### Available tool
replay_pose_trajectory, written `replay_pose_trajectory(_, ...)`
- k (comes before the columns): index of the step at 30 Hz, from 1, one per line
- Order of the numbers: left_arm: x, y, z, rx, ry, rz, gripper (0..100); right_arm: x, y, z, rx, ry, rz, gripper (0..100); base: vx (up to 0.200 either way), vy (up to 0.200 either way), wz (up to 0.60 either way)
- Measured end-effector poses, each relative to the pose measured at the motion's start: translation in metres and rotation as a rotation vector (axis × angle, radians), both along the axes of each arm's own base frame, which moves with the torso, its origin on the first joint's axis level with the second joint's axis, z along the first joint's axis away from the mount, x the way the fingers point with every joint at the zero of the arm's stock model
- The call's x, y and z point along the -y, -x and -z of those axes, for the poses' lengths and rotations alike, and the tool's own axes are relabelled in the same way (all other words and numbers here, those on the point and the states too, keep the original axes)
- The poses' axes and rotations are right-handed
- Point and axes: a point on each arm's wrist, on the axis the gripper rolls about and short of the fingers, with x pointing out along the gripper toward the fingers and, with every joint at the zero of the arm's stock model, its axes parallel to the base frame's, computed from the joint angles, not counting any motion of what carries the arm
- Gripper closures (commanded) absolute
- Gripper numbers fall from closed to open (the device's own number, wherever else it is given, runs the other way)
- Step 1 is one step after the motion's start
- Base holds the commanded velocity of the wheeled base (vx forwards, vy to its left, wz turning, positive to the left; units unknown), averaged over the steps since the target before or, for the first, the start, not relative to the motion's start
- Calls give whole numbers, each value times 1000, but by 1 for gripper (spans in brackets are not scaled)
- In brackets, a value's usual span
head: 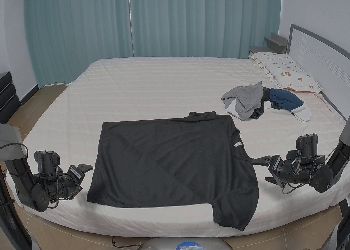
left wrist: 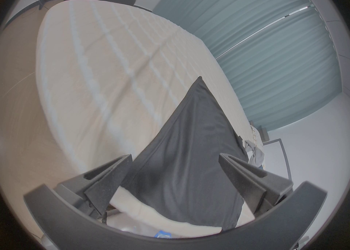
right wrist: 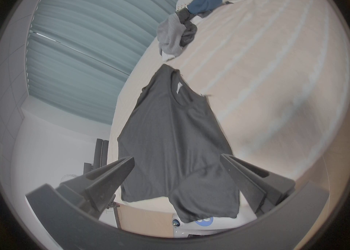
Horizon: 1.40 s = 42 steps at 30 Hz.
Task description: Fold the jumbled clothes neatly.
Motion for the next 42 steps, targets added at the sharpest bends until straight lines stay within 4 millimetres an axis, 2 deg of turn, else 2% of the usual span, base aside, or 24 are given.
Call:
replay_pose_trajectory(20, 16, -13, 25, -60, -33, 43, 0, 0, 6, 8, -37, 11, -8, 0, 0, 0, 0)
replay_pose_trajectory(34, 19, -26, 40, -73, -154, 31, 0, 0, 3, 14, -9, 16, -3, 0, 0, 0, 0)
replay_pose_trajectory(35, 19, -27, 40, -74, -155, 31, 100, 0, 3, 14, -10, 17, -3, 0, 0, 0, 0)
replay_pose_trajectory(42, 19, -28, 43, -81, -157, 31, 100, 0, 4, 20, -15, 27, -6, 0, 0, 0, 0)
